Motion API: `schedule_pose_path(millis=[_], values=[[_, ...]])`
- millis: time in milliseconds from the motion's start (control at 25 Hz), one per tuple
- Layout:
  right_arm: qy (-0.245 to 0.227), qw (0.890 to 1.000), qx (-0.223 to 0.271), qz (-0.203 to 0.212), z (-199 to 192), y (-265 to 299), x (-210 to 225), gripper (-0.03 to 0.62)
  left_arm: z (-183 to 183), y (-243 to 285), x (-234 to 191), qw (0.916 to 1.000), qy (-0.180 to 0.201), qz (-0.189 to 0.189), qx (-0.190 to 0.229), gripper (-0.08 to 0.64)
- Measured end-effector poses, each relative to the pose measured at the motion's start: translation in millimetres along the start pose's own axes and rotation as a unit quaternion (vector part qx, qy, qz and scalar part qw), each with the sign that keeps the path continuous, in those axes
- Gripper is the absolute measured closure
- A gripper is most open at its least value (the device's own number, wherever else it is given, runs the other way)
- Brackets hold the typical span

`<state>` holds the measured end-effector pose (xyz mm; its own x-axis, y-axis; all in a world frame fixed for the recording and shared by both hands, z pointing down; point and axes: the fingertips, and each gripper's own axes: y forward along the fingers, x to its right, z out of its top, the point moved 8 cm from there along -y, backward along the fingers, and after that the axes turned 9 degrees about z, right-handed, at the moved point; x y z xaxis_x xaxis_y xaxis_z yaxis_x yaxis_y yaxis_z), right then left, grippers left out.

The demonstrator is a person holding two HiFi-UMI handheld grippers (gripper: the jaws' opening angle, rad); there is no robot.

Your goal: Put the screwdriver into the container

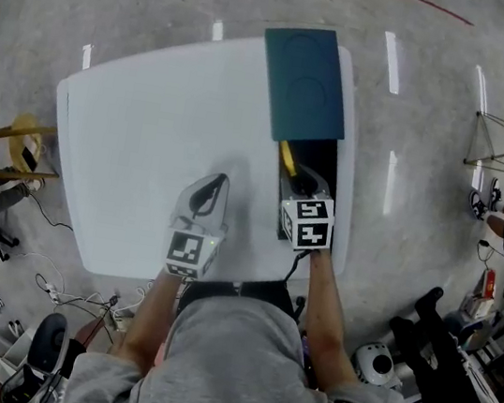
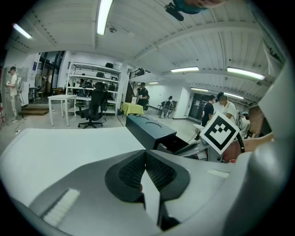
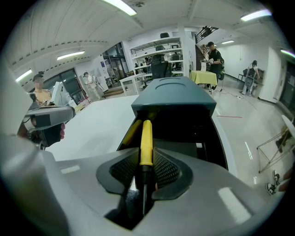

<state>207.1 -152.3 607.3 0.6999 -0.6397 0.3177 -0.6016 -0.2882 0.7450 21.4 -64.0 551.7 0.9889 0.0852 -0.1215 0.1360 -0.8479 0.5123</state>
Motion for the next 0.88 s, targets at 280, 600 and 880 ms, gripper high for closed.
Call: schedule_pose_path(millis=[280, 600, 880], values=[[-0.006, 1.0, 0.018, -0.017, 3, -12, -6, 0.492, 7, -8, -7, 0.9999, 0.007, 0.0, 0.016, 0.549], [-0.017, 0.997, 0.073, -0.033, 22, -45, -23, 0.498, 26, -23, -6, 0.9988, 0.022, -0.008, 0.044, 0.549], [-0.041, 0.989, 0.137, -0.035, 44, -85, -50, 0.509, 54, -52, -4, 0.9958, 0.031, -0.008, 0.086, 0.549]])
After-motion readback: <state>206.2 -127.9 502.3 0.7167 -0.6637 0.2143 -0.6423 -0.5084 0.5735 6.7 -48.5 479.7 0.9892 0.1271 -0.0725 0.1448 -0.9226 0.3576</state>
